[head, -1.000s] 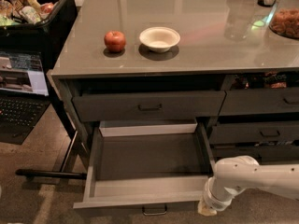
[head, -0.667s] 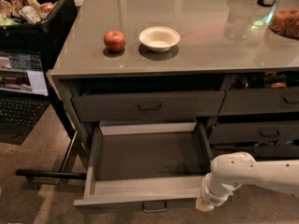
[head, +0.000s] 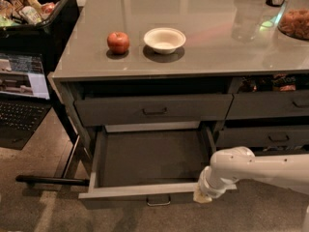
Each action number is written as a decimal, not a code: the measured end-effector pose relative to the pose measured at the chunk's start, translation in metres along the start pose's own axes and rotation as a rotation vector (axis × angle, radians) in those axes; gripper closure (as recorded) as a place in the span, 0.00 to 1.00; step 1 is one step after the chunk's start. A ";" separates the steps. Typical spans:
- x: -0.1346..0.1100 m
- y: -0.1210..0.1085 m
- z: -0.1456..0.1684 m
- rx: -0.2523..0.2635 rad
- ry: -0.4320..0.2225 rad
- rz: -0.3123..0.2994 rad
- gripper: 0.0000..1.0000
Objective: Close middle drawer
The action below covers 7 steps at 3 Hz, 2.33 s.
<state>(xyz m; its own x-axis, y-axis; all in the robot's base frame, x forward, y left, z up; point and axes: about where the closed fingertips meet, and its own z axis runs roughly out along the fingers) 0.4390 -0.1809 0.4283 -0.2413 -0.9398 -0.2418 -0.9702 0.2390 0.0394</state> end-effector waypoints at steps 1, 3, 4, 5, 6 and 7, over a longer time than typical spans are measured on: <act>-0.021 -0.027 -0.001 0.041 -0.040 -0.031 0.13; -0.036 -0.044 -0.001 0.064 -0.067 -0.055 0.00; -0.046 -0.056 0.000 0.075 -0.088 -0.069 0.00; -0.046 -0.057 0.000 0.076 -0.089 -0.070 0.19; -0.046 -0.057 0.001 0.076 -0.089 -0.070 0.42; -0.046 -0.057 0.001 0.076 -0.089 -0.070 0.65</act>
Offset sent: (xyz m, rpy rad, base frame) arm 0.0807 0.0320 0.0174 0.0677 -0.1486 0.0454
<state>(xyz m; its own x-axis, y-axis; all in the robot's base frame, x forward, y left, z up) 0.5055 -0.1507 0.4368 -0.1673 -0.9302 -0.3268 -0.9794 0.1948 -0.0533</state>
